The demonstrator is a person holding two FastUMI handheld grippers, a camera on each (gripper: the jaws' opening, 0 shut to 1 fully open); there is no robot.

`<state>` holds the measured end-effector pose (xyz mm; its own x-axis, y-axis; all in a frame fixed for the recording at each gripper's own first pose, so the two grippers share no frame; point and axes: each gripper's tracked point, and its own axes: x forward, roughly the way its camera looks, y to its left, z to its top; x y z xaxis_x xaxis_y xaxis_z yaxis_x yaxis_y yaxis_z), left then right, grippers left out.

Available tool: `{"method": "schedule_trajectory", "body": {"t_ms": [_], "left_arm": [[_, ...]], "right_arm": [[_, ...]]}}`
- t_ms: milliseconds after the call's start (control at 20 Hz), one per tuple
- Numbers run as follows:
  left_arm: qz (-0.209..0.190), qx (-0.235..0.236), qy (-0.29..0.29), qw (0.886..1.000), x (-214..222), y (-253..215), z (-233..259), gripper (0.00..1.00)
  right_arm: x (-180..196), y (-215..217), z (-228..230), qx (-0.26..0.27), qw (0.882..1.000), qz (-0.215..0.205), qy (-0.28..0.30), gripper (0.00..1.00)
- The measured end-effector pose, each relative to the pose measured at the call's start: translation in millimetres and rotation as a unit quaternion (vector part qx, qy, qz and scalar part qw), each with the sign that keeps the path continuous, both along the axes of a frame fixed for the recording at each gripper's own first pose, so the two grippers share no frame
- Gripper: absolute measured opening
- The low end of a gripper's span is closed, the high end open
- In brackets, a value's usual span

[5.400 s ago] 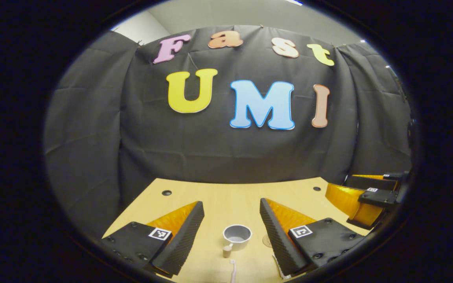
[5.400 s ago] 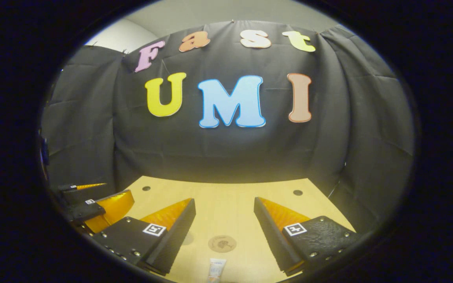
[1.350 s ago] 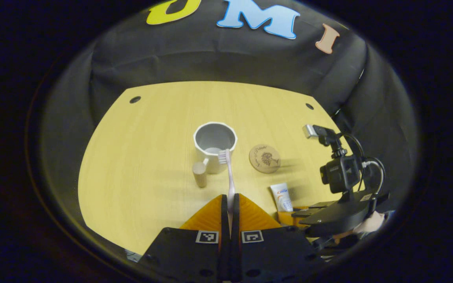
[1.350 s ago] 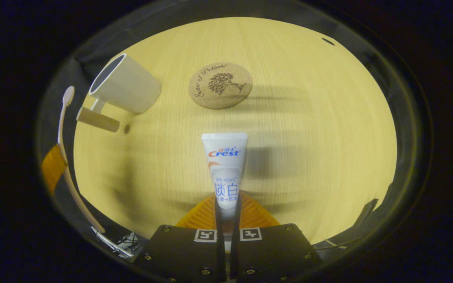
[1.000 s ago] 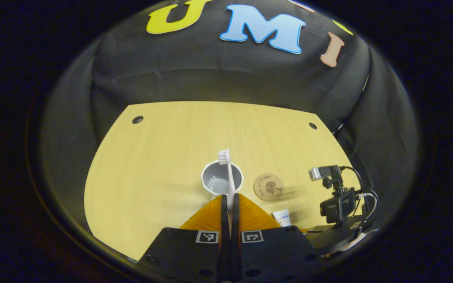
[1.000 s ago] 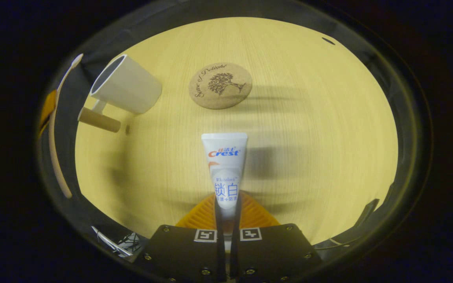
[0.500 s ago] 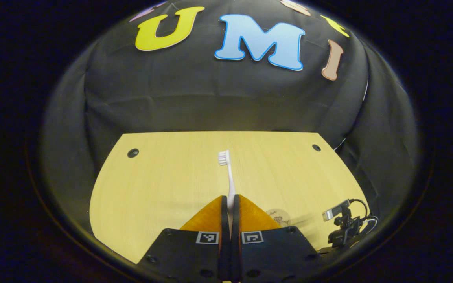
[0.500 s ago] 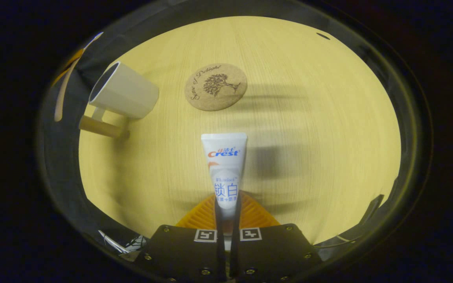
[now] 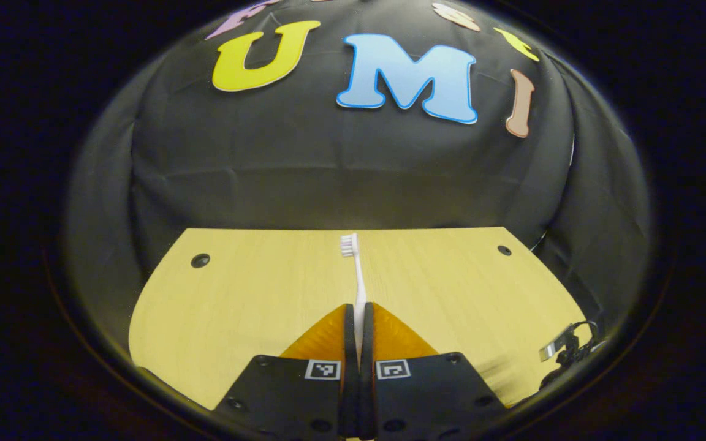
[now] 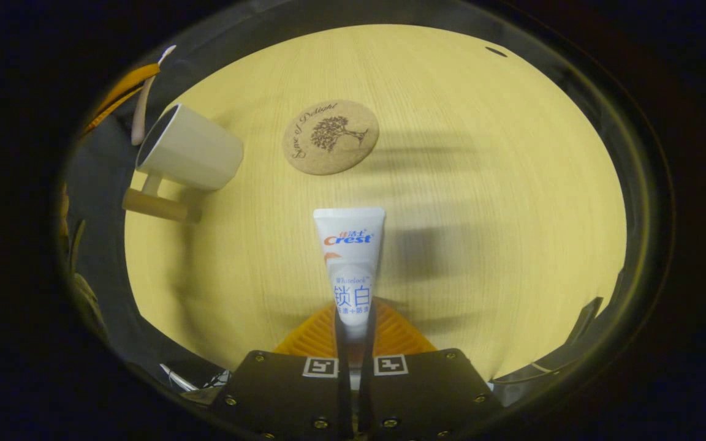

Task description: Put the toothbrush and toothpaste on the desktop into the cup, then pick up the cup and place it on the coaster on the desktop.

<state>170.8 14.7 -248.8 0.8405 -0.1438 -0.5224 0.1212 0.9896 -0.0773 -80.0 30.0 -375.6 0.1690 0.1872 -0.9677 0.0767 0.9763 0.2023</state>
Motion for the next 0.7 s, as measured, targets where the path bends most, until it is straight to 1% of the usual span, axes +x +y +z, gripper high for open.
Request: {"method": "schedule_trajectory", "body": {"t_ms": [150,300,500,550,600,650,700], "left_arm": [[-0.005,0.018,-0.009,1.0,-2.9,-3.1,-15.4,0.07],[-0.002,0.013,0.004,1.0,-11.3,-6.4,-34.1,0.07],[0.003,0.028,0.016,0.999,-21.5,-2.7,-52.1,0.07],[0.003,0.027,0.015,1.0,-24.2,-1.4,-51.8,0.13],[0.004,0.028,0.017,0.999,-27.6,-1.0,-54.8,0.07],[0.003,0.027,0.015,1.0,-30.6,-1.3,-54.1,0.07],[0.002,0.029,0.017,0.999,-34.6,-0.3,-53.9,0.17]], "right_arm": [[0.4,0.0,0.0,-0.004,1.0,-0.001,-0.007,0.07],[0.2,0.4,-0.5,-0.003,1.0,-0.005,-0.011,0.07],[0.9,0.6,-0.5,0.003,1.0,-0.015,-0.015,0.07],[1.8,0.6,0.0,0.004,1.0,-0.019,-0.017,0.07],[2.4,0.9,0.1,0.005,1.0,-0.023,-0.018,0.07],[3.2,0.3,1.4,0.004,0.999,-0.027,-0.019,0.07],[4.3,-0.6,3.4,0.002,0.999,-0.032,-0.021,0.07]]}}
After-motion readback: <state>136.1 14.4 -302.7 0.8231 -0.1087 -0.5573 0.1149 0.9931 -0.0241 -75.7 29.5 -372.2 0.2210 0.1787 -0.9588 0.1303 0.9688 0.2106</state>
